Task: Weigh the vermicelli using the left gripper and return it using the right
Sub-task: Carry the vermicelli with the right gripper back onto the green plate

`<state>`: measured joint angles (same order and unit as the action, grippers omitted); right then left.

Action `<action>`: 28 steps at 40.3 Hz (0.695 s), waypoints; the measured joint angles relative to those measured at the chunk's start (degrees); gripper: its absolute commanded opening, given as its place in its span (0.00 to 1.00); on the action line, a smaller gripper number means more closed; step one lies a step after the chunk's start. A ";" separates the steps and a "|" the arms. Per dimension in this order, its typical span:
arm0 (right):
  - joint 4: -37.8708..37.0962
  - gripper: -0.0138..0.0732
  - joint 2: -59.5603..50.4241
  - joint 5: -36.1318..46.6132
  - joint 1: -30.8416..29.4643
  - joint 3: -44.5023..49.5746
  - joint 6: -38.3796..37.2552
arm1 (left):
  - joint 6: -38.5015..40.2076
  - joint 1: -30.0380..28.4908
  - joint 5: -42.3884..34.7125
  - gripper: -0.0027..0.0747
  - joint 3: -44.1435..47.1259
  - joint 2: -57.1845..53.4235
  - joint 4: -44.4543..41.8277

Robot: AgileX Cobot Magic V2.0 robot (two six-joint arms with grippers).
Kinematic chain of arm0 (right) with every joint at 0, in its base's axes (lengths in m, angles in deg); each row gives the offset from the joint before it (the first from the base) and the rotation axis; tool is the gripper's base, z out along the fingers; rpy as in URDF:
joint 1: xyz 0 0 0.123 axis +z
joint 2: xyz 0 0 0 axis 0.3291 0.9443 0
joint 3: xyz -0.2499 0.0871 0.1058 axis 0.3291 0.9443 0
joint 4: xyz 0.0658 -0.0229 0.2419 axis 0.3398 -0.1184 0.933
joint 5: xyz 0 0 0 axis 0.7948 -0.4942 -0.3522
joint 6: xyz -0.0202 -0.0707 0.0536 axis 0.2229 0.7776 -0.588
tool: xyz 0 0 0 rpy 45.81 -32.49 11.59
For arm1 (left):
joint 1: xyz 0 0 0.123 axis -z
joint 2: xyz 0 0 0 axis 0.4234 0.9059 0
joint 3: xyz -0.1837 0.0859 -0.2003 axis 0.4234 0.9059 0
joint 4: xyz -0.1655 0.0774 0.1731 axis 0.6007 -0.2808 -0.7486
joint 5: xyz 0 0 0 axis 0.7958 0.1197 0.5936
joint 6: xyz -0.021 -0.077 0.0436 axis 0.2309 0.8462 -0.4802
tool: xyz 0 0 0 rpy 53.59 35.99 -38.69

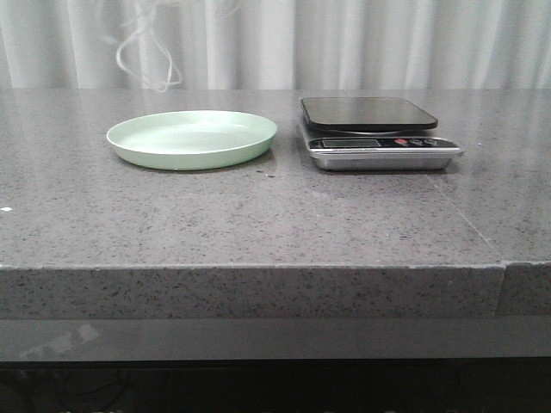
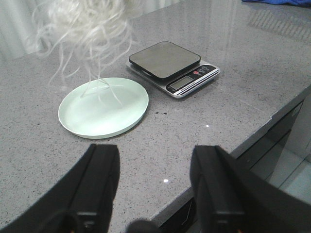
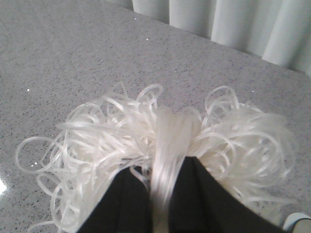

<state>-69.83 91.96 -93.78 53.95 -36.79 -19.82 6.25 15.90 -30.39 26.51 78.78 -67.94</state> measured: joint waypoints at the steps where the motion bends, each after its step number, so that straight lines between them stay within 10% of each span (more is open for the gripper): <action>1: 0.10 0.32 0.75 0.12 0.22 0.00 0.00 | 0.00 0.00 0.00 0.58 0.00 0.00 0.00; 10: 0.08 0.34 7.51 -1.09 0.67 0.00 0.00 | 0.00 0.00 0.00 0.58 0.00 0.00 0.00; 19: 0.08 0.71 12.19 -2.68 0.67 0.00 0.00 | 0.00 0.00 0.00 0.58 0.00 0.00 0.00; 28: 0.08 0.74 11.21 -2.49 0.67 0.00 0.13 | 0.00 0.00 0.00 0.58 0.00 0.00 0.00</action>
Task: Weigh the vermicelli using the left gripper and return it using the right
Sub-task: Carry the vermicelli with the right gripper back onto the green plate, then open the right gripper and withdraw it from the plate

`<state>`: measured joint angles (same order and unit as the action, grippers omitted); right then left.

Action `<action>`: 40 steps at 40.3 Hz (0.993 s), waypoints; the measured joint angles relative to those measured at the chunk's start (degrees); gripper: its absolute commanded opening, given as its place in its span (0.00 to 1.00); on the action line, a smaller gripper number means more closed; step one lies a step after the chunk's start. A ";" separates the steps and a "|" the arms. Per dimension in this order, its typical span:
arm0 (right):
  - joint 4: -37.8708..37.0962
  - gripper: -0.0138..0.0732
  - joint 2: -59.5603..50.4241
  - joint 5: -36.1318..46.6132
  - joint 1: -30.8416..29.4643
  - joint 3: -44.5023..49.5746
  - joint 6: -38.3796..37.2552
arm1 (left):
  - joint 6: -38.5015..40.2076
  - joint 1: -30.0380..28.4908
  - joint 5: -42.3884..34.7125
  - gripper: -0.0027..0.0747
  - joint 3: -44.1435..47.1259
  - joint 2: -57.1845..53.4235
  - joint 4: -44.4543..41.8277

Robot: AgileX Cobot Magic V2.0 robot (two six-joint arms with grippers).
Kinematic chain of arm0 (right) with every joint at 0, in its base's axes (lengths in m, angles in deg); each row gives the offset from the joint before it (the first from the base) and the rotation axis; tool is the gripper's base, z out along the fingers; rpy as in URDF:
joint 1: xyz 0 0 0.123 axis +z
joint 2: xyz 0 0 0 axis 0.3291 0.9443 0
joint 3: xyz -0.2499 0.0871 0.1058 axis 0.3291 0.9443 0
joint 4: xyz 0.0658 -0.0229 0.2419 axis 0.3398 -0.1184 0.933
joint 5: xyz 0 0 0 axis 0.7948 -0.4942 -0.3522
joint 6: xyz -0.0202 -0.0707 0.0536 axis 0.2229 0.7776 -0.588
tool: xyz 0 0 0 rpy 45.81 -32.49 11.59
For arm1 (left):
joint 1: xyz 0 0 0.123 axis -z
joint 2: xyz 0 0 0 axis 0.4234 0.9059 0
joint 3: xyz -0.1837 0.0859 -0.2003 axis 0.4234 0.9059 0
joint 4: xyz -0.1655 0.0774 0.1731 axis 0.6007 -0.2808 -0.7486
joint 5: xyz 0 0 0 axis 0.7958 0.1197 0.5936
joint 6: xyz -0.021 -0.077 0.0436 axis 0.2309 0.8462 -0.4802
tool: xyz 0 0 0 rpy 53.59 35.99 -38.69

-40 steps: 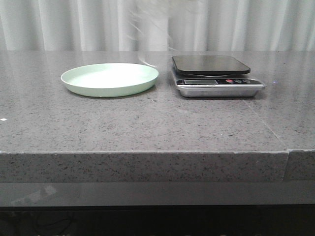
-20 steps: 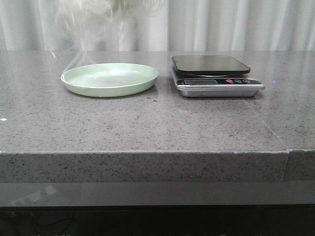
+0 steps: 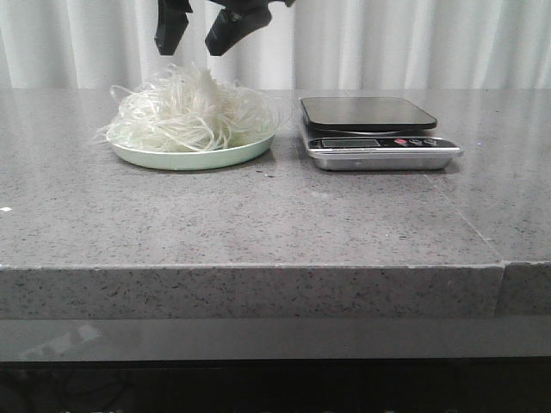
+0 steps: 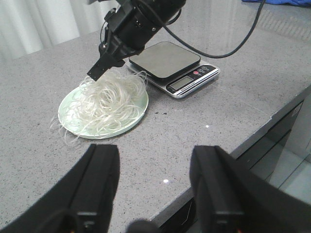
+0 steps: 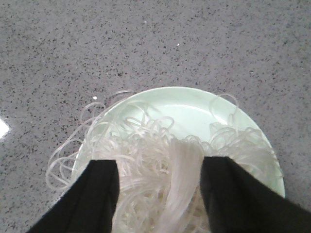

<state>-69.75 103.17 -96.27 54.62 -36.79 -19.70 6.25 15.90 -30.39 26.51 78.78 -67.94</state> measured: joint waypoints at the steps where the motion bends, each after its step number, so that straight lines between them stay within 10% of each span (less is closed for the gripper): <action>1: 0.00 0.74 -0.42 -0.37 0.00 0.00 0.00 | 0.00 0.00 0.00 0.58 0.00 0.00 0.00; 19: -3.23 0.74 -20.54 -12.84 -0.10 2.02 -0.50 | 0.00 0.00 0.00 0.58 0.00 0.00 0.00; 40: -5.12 0.74 -49.55 -9.29 -0.35 34.64 -1.08 | 0.00 0.00 0.00 0.58 0.00 0.00 0.00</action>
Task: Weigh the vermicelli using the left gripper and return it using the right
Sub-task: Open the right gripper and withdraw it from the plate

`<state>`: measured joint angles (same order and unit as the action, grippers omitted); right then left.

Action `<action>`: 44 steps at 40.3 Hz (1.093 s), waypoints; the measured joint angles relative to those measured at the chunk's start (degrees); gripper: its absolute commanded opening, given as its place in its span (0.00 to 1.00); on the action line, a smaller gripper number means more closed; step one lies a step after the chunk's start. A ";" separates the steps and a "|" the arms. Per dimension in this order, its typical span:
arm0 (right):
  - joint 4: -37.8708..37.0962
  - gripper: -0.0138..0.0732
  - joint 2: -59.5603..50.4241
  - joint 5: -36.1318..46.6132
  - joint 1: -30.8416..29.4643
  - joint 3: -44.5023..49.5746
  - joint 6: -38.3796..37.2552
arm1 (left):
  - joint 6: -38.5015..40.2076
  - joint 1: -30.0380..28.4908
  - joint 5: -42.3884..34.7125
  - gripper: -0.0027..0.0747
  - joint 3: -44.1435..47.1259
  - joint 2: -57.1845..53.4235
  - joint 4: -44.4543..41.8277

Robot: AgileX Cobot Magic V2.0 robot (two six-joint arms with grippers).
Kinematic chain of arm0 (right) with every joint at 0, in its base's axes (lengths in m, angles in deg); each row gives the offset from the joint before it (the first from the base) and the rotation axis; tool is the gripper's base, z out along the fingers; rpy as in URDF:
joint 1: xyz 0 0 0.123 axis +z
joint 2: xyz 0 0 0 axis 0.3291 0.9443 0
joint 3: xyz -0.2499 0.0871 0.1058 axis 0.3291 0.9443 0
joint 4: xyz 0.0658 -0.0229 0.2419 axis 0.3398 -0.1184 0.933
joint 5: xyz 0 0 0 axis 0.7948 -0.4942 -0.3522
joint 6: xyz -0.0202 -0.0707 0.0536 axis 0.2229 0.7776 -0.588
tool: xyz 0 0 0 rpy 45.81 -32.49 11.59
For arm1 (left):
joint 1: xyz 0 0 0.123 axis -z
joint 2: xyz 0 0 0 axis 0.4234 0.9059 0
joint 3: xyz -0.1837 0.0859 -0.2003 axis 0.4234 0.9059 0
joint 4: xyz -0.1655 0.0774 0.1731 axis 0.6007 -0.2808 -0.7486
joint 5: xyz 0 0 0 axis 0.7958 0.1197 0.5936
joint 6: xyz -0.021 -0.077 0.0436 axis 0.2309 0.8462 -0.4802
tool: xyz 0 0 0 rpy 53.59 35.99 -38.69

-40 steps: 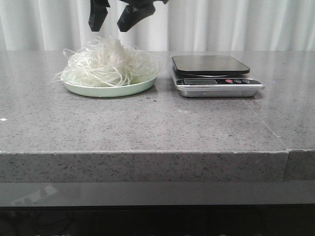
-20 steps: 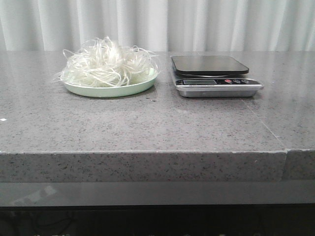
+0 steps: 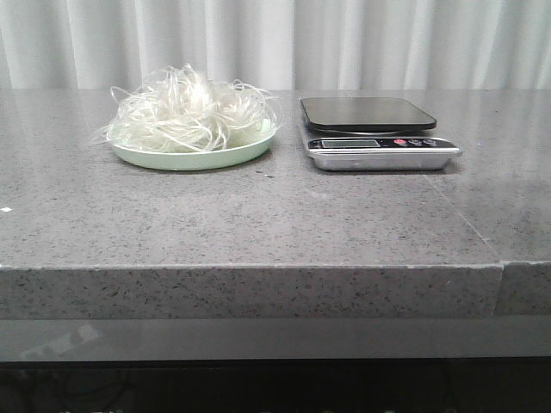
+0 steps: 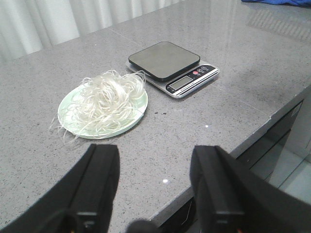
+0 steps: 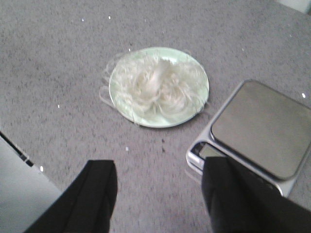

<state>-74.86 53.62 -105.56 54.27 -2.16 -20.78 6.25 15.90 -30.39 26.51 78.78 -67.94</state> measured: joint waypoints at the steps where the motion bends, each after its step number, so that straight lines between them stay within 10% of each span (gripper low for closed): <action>1: -0.15 0.74 -1.53 0.00 0.00 1.57 -0.14 | 0.00 0.00 0.00 0.58 0.00 0.00 0.00; 31: -3.62 0.74 -37.41 -1.58 0.00 30.96 -1.79 | 0.00 0.00 0.00 0.56 0.00 0.00 0.00; 44: -3.72 0.39 -38.14 -1.61 0.00 31.54 -1.79 | 0.00 0.00 0.00 0.27 0.00 0.00 0.00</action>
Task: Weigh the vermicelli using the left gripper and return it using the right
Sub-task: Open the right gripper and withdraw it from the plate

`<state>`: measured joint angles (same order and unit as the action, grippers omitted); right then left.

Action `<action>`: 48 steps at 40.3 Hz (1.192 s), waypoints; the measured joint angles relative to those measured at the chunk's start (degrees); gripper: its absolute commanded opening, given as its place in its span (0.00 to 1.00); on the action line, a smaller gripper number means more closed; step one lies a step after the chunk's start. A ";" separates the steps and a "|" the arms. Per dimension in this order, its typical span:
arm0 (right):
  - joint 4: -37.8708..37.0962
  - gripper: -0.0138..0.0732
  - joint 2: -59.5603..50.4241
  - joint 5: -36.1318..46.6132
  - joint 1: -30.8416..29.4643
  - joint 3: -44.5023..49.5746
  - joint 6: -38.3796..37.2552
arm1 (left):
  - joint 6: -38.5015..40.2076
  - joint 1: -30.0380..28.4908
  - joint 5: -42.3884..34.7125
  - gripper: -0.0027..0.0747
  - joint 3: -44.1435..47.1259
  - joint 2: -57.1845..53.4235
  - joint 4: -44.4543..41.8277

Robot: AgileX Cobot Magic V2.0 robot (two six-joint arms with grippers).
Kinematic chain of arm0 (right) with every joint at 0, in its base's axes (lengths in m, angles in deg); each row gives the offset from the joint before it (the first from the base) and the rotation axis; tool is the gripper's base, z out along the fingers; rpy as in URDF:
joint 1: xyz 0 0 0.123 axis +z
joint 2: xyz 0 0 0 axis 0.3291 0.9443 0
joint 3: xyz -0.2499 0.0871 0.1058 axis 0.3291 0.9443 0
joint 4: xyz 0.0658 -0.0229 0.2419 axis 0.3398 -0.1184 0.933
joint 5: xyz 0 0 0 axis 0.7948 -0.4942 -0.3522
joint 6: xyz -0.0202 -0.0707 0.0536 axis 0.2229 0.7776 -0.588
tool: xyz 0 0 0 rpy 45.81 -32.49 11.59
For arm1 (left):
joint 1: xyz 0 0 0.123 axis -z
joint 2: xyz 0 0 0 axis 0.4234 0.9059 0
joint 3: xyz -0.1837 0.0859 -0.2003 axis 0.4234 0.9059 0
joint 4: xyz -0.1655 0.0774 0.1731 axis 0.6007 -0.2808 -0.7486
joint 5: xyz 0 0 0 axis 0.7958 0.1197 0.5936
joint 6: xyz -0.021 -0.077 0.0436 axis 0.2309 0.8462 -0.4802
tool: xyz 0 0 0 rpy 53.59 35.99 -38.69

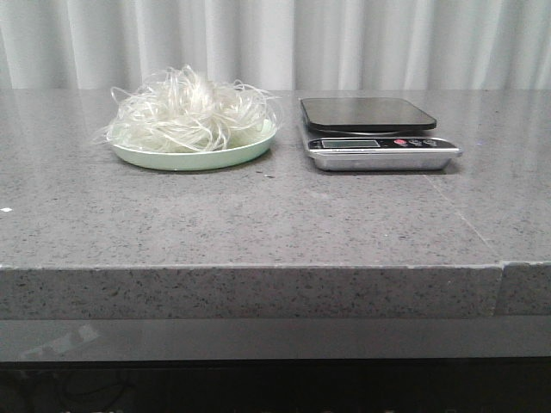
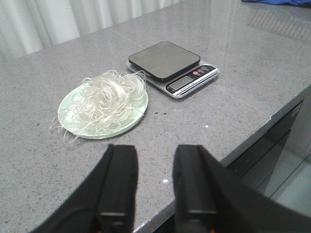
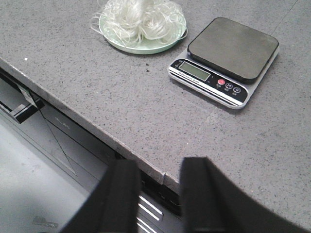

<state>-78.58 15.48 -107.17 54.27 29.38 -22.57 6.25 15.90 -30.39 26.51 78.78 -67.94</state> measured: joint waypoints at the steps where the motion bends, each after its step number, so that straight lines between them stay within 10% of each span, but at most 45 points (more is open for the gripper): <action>1: 0.00 0.37 0.00 0.00 0.00 0.00 0.00 | 0.00 0.00 0.00 0.25 0.00 0.00 0.00; 37: 0.00 0.33 0.00 0.00 0.00 0.00 0.00 | 0.00 -0.11 -0.67 0.23 0.80 -0.28 0.00; 48: 0.00 0.33 0.00 0.00 0.00 0.00 0.00 | 0.00 -12.09 -10.12 0.24 14.43 -7.89 -0.62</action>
<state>-78.58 15.48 -107.17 54.27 29.38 -22.57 6.25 3.81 -40.51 40.94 70.88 -68.56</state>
